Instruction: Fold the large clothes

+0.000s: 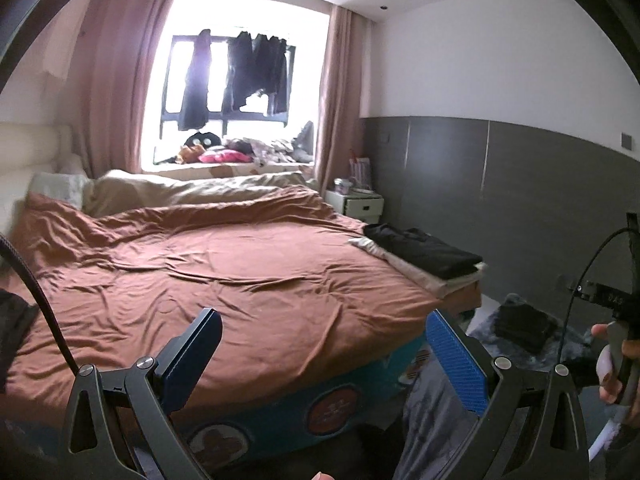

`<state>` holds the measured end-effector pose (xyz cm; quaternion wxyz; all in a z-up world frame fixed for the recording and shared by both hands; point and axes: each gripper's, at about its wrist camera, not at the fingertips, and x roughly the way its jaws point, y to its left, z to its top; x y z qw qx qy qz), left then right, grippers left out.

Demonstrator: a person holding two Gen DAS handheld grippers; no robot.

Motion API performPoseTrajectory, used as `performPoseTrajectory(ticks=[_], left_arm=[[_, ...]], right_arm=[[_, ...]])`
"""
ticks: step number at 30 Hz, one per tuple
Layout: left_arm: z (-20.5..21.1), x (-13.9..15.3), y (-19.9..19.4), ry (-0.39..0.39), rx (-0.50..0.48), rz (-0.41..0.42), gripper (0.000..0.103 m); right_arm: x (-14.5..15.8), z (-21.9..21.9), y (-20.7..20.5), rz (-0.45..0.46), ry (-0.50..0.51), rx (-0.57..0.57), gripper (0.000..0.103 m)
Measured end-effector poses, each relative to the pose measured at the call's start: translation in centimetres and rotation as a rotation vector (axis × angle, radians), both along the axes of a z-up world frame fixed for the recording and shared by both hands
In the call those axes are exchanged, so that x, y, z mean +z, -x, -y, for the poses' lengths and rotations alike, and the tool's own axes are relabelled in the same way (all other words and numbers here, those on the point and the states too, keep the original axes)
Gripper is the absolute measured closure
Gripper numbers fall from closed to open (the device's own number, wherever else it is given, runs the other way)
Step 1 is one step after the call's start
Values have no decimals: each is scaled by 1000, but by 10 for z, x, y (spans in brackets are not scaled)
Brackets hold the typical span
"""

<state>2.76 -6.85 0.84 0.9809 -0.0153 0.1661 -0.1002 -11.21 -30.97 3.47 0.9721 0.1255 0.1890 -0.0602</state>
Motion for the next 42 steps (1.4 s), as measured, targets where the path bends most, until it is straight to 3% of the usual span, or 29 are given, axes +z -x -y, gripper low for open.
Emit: performPoseTrajectory(ticks=[10, 26, 42], left_arm=[[-16, -21, 18, 28, 42, -23, 0], [-10, -24, 23, -12, 76, -27, 0], [-7, -27, 24, -4, 71, -36, 0]], right_arm=[[-23, -28, 6, -1, 5, 64, 0], [-29, -40, 11, -1, -1, 80, 0], [-29, -42, 14, 10, 3, 70, 0]])
